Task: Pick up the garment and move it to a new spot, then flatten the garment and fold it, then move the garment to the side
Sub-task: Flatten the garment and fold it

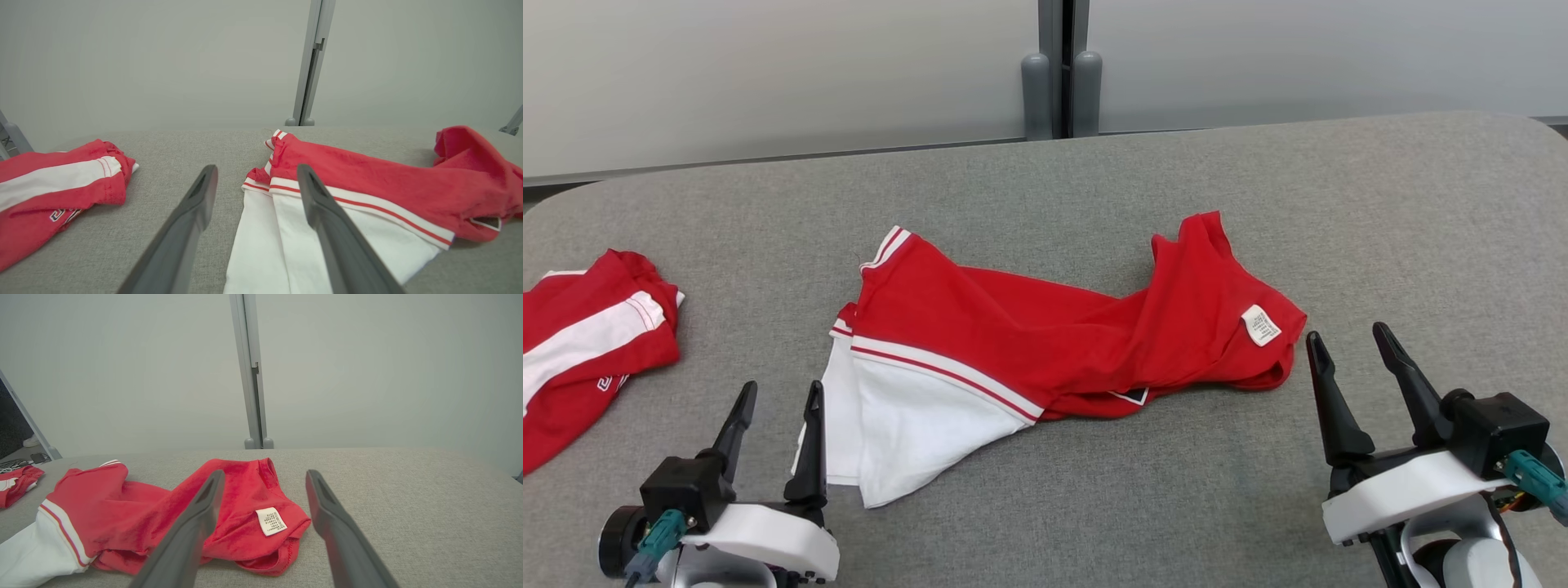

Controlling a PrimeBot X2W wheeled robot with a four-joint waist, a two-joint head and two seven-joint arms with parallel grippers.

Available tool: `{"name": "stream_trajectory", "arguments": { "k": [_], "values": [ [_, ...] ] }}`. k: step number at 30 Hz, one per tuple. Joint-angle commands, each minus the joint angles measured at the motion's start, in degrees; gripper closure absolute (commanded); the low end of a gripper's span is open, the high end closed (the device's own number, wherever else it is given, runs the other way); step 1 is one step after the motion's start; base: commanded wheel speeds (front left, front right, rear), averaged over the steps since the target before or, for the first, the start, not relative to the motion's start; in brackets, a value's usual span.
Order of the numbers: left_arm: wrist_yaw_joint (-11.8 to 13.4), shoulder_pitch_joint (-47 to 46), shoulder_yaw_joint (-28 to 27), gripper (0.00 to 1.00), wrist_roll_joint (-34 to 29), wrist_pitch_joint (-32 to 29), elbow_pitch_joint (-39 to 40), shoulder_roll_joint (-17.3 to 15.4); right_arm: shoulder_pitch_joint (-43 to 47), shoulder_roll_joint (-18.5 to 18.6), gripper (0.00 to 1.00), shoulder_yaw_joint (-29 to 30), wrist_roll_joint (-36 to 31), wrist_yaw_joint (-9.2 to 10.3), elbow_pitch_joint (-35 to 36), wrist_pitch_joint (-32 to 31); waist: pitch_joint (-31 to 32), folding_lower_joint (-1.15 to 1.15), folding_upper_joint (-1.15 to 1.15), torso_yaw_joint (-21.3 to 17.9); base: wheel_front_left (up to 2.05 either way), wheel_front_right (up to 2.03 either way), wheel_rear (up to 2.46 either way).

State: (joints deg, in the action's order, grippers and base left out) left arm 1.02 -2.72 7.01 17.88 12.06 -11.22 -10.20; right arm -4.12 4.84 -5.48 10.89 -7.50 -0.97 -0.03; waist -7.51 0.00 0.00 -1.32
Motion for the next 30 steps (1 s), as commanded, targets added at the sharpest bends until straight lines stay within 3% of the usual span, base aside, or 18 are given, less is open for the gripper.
{"name": "stream_trajectory", "arguments": {
  "k": [1,9,22,23,25,30],
  "values": [
    [-0.4,-1.0,0.1,0.00,0.8,-1.0,-0.8,-0.3,0.2,0.0,0.00,0.1,-0.2,0.02,0.3,-0.2,-0.2,0.00,0.00,0.1,0.00,0.00,0.00],
    [-2.6,-3.8,1.3,0.00,3.2,-6.9,-8.9,-0.5,-1.0,0.0,0.00,-0.6,0.1,0.02,0.3,-0.2,-2.1,0.00,0.00,-0.7,0.00,0.00,0.00],
    [-5.3,-3.3,5.5,0.00,4.9,-8.2,-12.6,2.4,-2.5,-0.3,0.00,-0.2,0.5,0.02,-0.7,0.7,-5.5,0.00,0.00,-0.9,0.00,0.00,0.00],
    [-5.4,-3.5,5.6,0.44,4.8,-8.1,-12.8,2.4,-2.7,-0.3,0.00,-0.2,0.4,0.02,-0.7,0.7,-5.7,0.00,0.00,-0.9,0.00,0.00,0.00],
    [-5.7,-4.1,5.9,1.00,4.8,-7.5,-12.9,2.2,-2.9,-0.3,0.00,-0.2,0.4,0.02,-0.9,0.7,-5.8,0.00,0.00,-0.7,0.00,0.00,0.00],
    [-5.3,-5.4,5.9,1.00,3.6,-4.3,-11.2,1.2,-2.9,-0.3,0.00,0.3,0.4,0.02,-1.6,0.5,-5.3,0.00,0.00,-0.2,0.00,0.00,0.00]
  ]
}}
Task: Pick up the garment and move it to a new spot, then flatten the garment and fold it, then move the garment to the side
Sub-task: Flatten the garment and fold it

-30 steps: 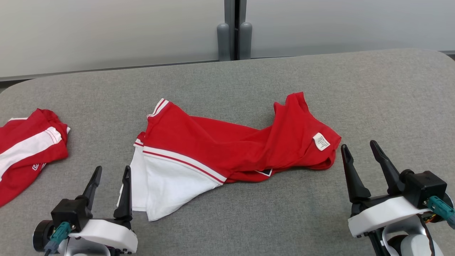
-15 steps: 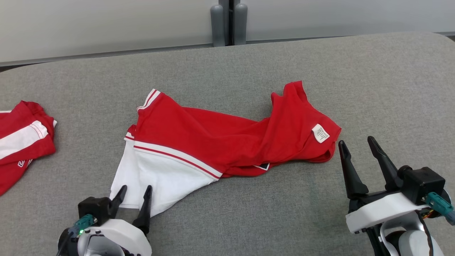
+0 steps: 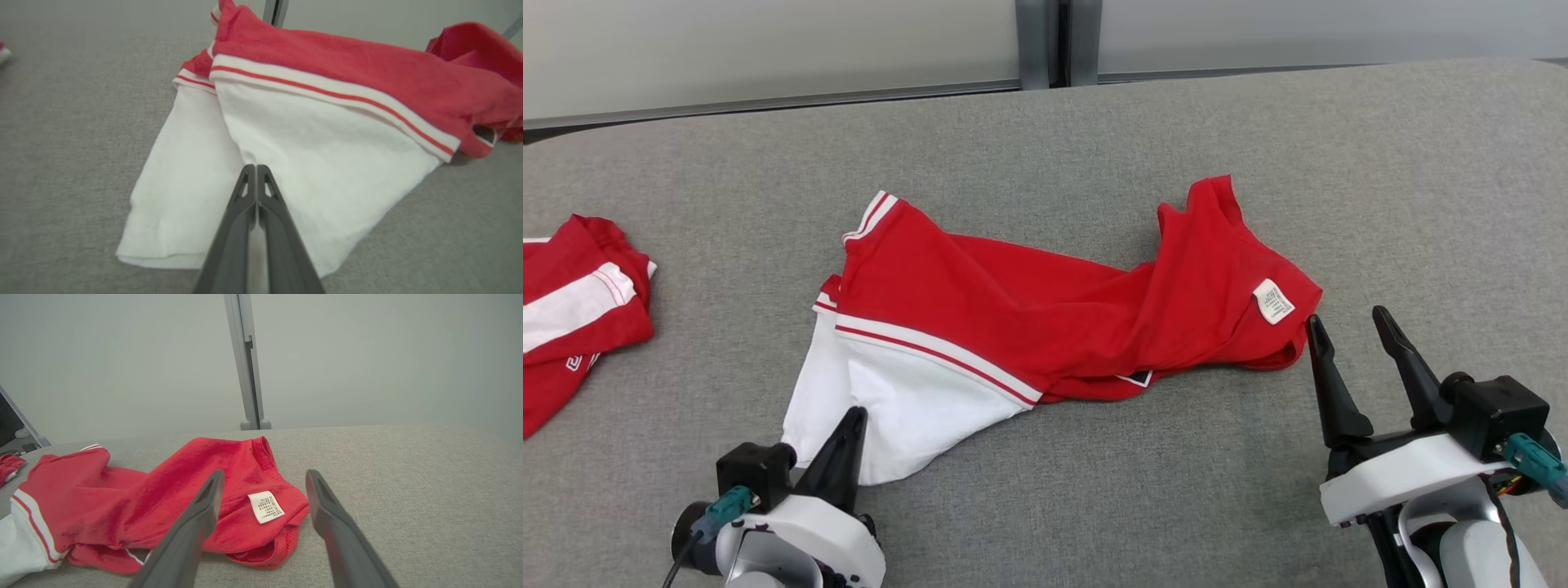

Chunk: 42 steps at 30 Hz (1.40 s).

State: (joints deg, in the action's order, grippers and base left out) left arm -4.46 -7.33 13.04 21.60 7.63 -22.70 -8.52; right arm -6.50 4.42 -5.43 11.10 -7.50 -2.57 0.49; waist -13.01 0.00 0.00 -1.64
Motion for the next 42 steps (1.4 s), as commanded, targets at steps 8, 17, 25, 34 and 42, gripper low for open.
{"name": "stream_trajectory", "arguments": {
  "k": [8,17,25,34,42],
  "values": [
    [1.7,-0.9,-0.9,1.00,-1.0,2.3,4.9,-1.4,-0.4,0.6,0.00,1.0,0.1,0.02,-0.5,0.2,2.0,0.00,0.00,1.1,0.00,0.00,0.00],
    [3.6,0.3,-1.4,1.00,-0.9,1.0,11.9,-2.6,-1.5,2.8,0.00,4.5,0.8,0.01,-2.8,-1.0,1.2,0.00,0.00,2.0,0.00,0.00,0.00],
    [3.1,-3.3,-0.5,1.00,-1.1,0.8,14.3,-2.6,-10.2,6.5,0.00,5.4,2.3,0.01,-9.8,-2.2,-6.5,0.00,0.00,3.9,0.00,0.00,0.00],
    [2.6,-6.8,0.2,1.00,-1.3,2.4,13.1,-2.2,-18.5,10.2,0.00,-1.6,5.8,0.02,-21.9,-6.2,-9.9,0.00,0.00,5.6,0.00,0.00,0.00],
    [3.6,-7.0,-0.8,1.00,-1.0,4.5,13.4,-2.4,-19.5,11.6,1.00,-3.9,10.0,0.02,-24.7,-2.0,-8.6,0.00,0.00,5.5,0.00,0.00,0.00]
  ]
}}
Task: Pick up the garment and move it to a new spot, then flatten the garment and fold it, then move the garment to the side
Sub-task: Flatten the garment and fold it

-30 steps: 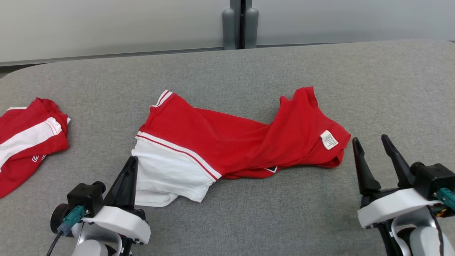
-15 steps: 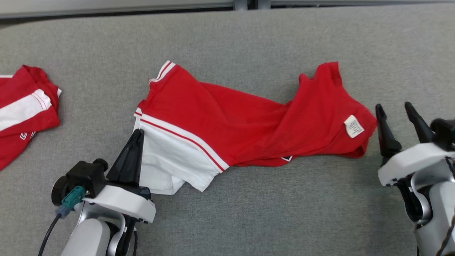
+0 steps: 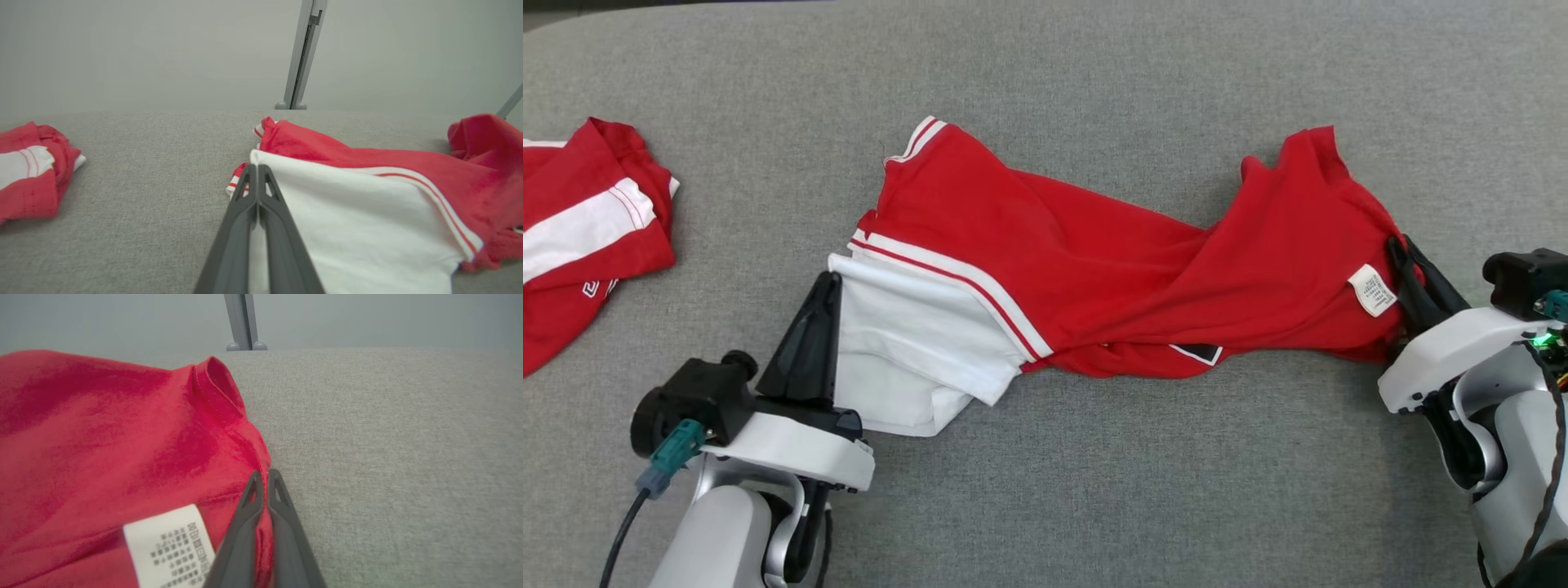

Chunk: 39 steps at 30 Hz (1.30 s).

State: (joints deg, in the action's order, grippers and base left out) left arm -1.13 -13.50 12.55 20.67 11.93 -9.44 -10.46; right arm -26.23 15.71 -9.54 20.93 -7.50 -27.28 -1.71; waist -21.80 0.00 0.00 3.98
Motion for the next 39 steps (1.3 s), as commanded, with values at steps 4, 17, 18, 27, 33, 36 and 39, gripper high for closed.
{"name": "stream_trajectory", "arguments": {
  "k": [4,17,18,27,33,36,39],
  "values": [
    [1.0,-0.5,-1.3,1.00,-0.6,1.0,2.3,-1.2,1.4,0.4,1.00,0.5,0.6,0.02,2.1,3.5,2.3,0.00,0.00,-0.7,0.00,0.00,0.00],
    [3.6,-5.5,-4.6,1.00,-1.2,1.0,16.7,-3.1,4.8,0.9,1.00,5.0,-2.4,0.02,19.5,7.1,12.2,0.00,0.00,-3.8,0.00,0.00,0.00],
    [3.4,-6.5,-4.6,1.00,-1.6,0.6,17.9,-3.5,4.7,1.0,1.00,5.7,-2.7,0.02,21.6,6.8,12.8,0.00,0.00,-4.0,0.00,0.00,0.00],
    [2.2,-17.8,-5.0,1.00,-1.6,-5.4,25.3,-6.5,3.2,0.7,1.00,11.1,-5.2,0.02,37.2,0.4,15.8,0.00,0.00,-5.5,0.00,0.00,0.00],
    [1.0,-23.1,-4.5,1.00,0.2,-6.8,24.1,-6.3,1.8,-0.4,1.00,13.3,-5.7,0.01,40.4,-2.5,14.7,0.00,0.00,-5.6,0.00,0.00,0.00],
    [0.1,-27.2,-4.3,1.00,1.0,-7.2,21.7,-6.1,-0.1,-1.3,1.00,13.7,-5.3,0.01,40.8,-3.7,12.6,0.00,0.00,-5.4,0.00,0.00,0.00],
    [-1.0,-32.6,-3.8,1.00,1.4,-7.5,17.5,-6.2,-4.0,-1.4,1.00,13.4,-4.7,0.02,39.6,-4.4,9.5,0.00,0.00,-5.1,0.00,0.00,0.00]
  ]
}}
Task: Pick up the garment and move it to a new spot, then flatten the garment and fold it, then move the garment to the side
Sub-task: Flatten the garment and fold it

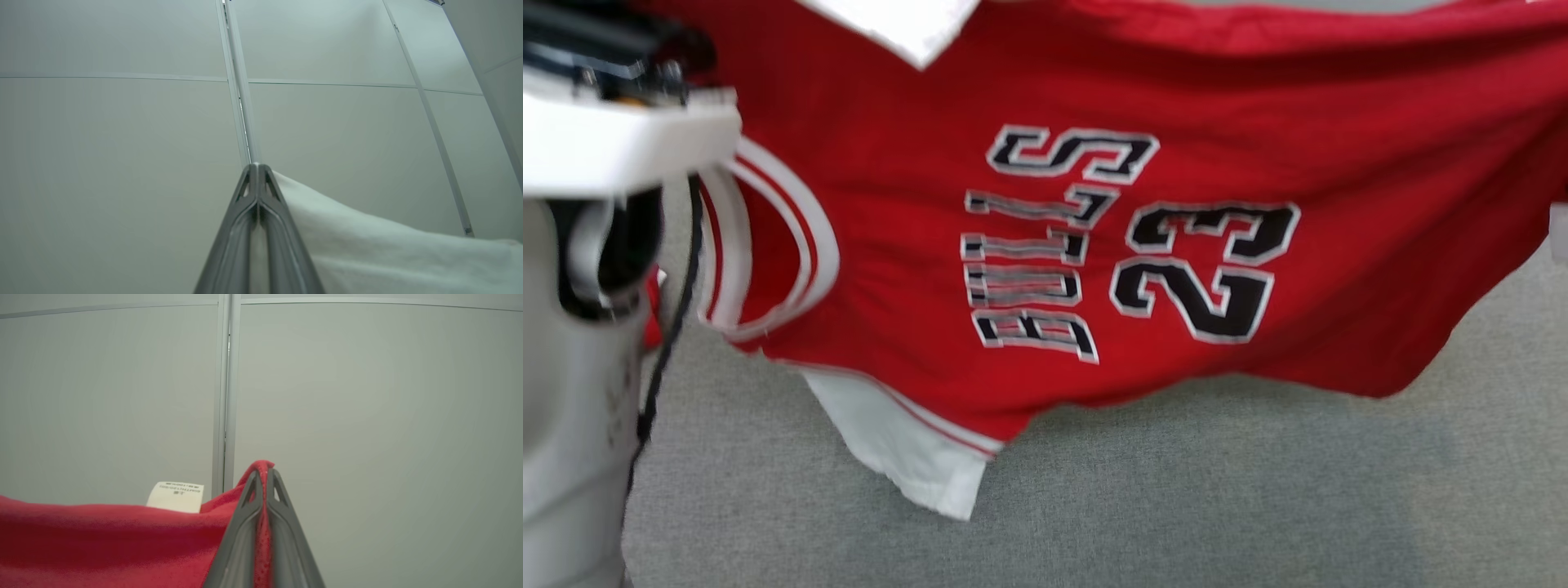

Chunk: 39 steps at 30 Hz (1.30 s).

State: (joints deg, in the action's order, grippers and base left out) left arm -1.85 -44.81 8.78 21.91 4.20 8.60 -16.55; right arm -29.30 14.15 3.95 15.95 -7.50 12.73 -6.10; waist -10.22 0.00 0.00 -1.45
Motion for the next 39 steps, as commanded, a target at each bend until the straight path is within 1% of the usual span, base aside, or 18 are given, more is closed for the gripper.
{"name": "stream_trajectory", "arguments": {
  "k": [1,4,7,11,14,19,21,24,28,30,33,35,39],
  "values": [
    [-0.7,-3.5,0.1,1.00,0.2,0.1,-2.3,0.0,-2.8,0.0,1.00,-0.5,0.7,0.01,-1.1,-0.1,-3.3,0.00,0.00,0.3,0.00,0.00,0.00],
    [-1.8,-10.1,1.0,1.00,0.2,0.9,-9.1,0.5,-9.5,0.4,1.00,-1.5,1.8,0.02,-5.8,0.3,-6.3,0.00,0.00,0.3,0.00,0.00,0.00],
    [-2.6,-17.3,2.0,1.00,-1.2,2.8,-16.1,0.5,-17.4,0.0,1.00,-2.2,1.8,0.02,-12.5,1.9,-8.8,0.00,0.00,0.3,0.00,0.00,0.00],
    [-3.6,-26.3,3.1,1.00,-2.1,5.2,-25.8,1.3,-27.8,-1.2,1.00,-4.1,1.9,0.01,-23.1,5.1,-11.3,0.00,0.00,-0.2,0.00,0.00,0.00],
    [-3.7,-32.0,3.3,1.00,-2.6,7.3,-33.1,1.7,-34.7,-2.3,1.00,-5.8,1.9,0.01,-31.7,8.4,-12.3,0.00,0.00,-0.5,0.00,0.00,0.00],
    [-4.2,-36.9,4.0,1.00,-1.5,7.2,-46.8,3.1,-42.9,-4.4,1.00,-10.5,2.2,0.01,-46.3,12.8,-13.9,0.00,0.00,-0.2,0.00,0.00,0.00],
    [-4.3,-37.2,4.2,1.00,-0.9,6.8,-51.9,4.2,-45.0,-5.0,1.00,-13.2,2.3,0.01,-52.1,13.4,-14.7,0.00,0.00,0.1,0.00,0.00,0.00],
    [-4.6,-35.1,4.7,1.00,0.4,6.2,-59.2,5.6,-46.2,-6.1,1.00,-17.6,1.9,0.02,-60.2,14.4,-15.7,0.00,0.00,0.6,0.00,0.00,0.00],
    [-5.0,-31.3,4.1,1.00,3.0,6.3,-68.3,7.8,-45.3,-8.1,1.00,-21.4,3.5,0.02,-69.2,16.2,-16.5,0.00,0.00,0.8,0.00,0.00,0.00],
    [-5.1,-29.2,3.7,1.00,4.3,6.8,-71.9,8.7,-44.1,-8.9,1.00,-23.1,4.5,0.02,-72.6,17.0,-17.0,0.00,0.00,0.8,0.00,0.00,0.00],
    [-5.4,-25.9,2.9,1.00,6.0,8.1,-75.7,9.6,-42.1,-9.6,1.00,-24.9,7.0,0.02,-75.8,18.5,-17.5,0.00,0.00,0.8,0.00,0.00,0.00],
    [-5.5,-25.3,2.6,1.00,6.6,8.6,-76.4,9.6,-41.4,-9.8,1.00,-25.6,7.9,0.02,-76.3,19.0,-17.7,0.00,0.00,0.8,0.00,0.00,0.00],
    [-5.6,-20.4,2.4,1.00,8.4,10.1,-78.3,10.5,-36.4,-10.0,1.00,-27.9,11.6,0.02,-76.4,20.6,-16.5,0.00,0.00,1.1,0.00,0.00,0.00]
  ]
}}
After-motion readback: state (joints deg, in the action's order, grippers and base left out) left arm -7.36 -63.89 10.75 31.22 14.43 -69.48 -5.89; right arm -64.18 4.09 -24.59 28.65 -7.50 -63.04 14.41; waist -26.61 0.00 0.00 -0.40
